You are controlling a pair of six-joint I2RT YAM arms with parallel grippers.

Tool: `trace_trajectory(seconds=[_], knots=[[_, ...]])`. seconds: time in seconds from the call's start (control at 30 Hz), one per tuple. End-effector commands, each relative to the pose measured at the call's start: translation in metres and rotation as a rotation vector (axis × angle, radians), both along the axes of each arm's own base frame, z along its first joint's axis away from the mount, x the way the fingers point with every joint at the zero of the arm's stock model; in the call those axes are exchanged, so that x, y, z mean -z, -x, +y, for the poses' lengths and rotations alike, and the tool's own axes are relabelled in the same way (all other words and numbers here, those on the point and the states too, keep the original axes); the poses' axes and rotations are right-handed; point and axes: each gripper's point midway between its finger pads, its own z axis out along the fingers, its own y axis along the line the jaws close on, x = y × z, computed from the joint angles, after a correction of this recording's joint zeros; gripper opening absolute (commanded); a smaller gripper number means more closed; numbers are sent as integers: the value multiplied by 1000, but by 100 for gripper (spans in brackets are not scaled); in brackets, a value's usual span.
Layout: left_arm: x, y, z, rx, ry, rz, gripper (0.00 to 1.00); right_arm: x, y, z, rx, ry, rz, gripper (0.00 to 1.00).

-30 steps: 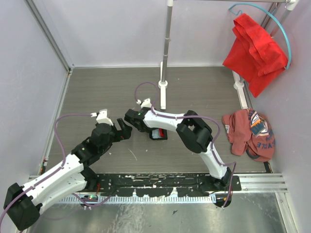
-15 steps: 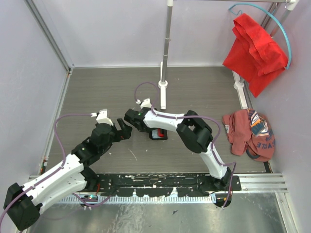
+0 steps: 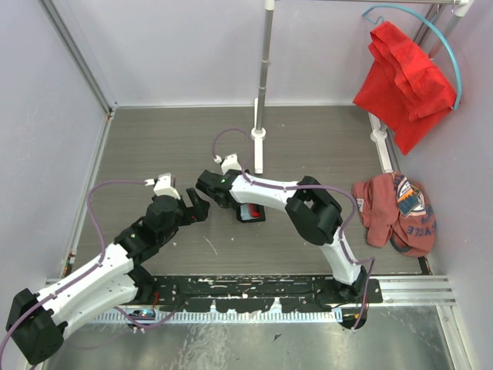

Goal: Organize the sunglasses
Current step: Place the sunglasses in the sunglasses case, then adjust the sunglasses in the sunglasses case.

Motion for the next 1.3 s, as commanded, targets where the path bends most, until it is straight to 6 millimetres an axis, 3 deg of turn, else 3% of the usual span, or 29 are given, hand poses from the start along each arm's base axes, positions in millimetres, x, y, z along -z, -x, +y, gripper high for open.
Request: trace_trajectory(seconds=[0.0, 0.2, 0.3, 0.57, 0.97, 1.27], knots=[[3, -2, 3, -12, -10, -3, 98, -42, -6, 12, -14, -112, -82, 54], [5, -3, 1, -9, -19, 4, 98, -51, -11, 17, -36, -144, -96, 59], [6, -5, 0, -9, -28, 10, 98, -54, -16, 16, -43, -188, -98, 67], [11, -11, -7, 1, -38, 24, 98, -62, -28, 10, -88, -348, -94, 68], [14, -18, -11, -4, -53, 30, 98, -49, -34, 15, -178, -516, 0, 77], [14, -19, -11, -6, -58, 30, 98, -37, -43, 5, -163, -562, 32, 78]])
